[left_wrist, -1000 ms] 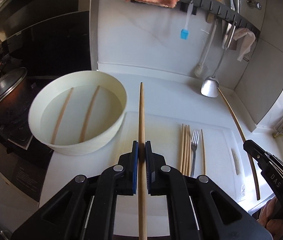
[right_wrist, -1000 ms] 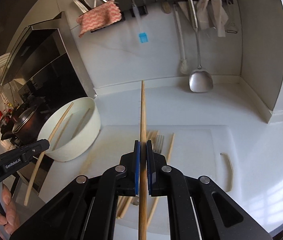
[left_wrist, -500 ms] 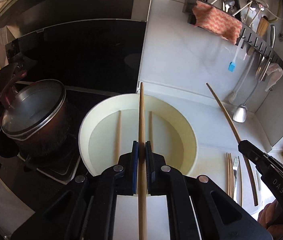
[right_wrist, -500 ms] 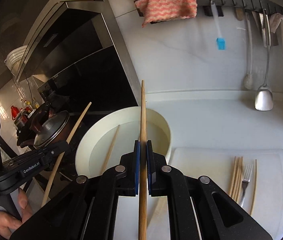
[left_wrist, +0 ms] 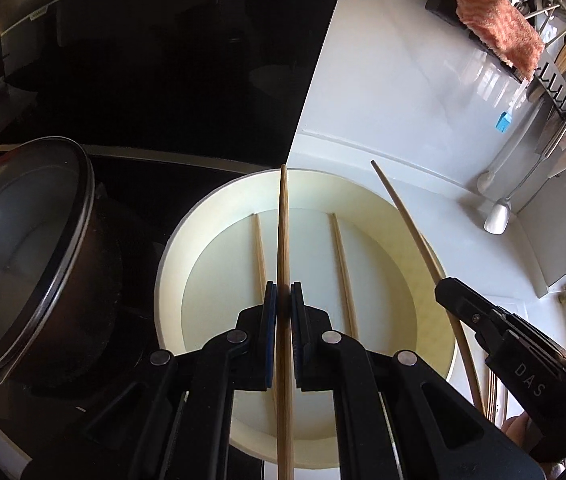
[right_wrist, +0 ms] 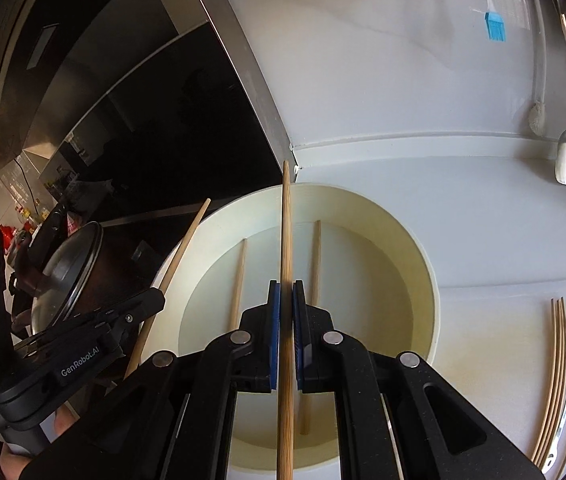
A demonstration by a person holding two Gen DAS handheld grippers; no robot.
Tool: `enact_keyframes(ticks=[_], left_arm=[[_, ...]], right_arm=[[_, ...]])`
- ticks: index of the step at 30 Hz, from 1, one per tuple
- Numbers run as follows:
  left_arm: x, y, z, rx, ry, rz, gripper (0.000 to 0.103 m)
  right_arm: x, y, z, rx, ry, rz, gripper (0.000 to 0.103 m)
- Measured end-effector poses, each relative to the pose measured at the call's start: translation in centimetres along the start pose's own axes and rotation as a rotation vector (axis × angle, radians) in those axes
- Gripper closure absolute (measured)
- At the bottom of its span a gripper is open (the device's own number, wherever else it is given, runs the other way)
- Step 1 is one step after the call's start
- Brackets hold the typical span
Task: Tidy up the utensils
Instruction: 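Carry the left tool's chopstick over the white bowl while the right tool carries its own, then open the left tool to drop its chopstick into the bowl while the right tool releases its own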
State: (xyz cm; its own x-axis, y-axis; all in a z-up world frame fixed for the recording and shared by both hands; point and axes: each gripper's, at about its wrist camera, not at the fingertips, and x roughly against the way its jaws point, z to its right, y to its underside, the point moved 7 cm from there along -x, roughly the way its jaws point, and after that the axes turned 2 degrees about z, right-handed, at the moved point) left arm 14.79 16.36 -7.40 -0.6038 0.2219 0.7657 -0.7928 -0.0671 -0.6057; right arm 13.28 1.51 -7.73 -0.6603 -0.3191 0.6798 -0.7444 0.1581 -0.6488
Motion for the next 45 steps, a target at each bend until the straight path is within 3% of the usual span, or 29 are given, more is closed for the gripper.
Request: enact_keyframes(ticks=[18, 37, 42, 45], left_arm=[[-7.0, 1.2, -0.4, 0.045, 0.016, -0.144, 0.096], [-10.0, 2.7, 0.2, 0.034, -0.016, -0.235, 0.095], [-9.9, 2.7, -0.2, 0.031, -0.026, -0.237, 0.072], [-9.6, 2.7, -0.4, 0.033, -0.029, -0.235, 0.062]], right_arm=[[-7.9, 2.3, 2.1, -0.086, 0.031, -0.252, 0.097], [-10.0, 3.8, 2.7, -0.068, 0.050, -0.366, 0.097], [-9.9, 3.9, 2.6, -0.056, 0.060, -0.369, 0.096], [-9.6, 3.8, 2.6, -0.054, 0.067, -0.364, 0.078]])
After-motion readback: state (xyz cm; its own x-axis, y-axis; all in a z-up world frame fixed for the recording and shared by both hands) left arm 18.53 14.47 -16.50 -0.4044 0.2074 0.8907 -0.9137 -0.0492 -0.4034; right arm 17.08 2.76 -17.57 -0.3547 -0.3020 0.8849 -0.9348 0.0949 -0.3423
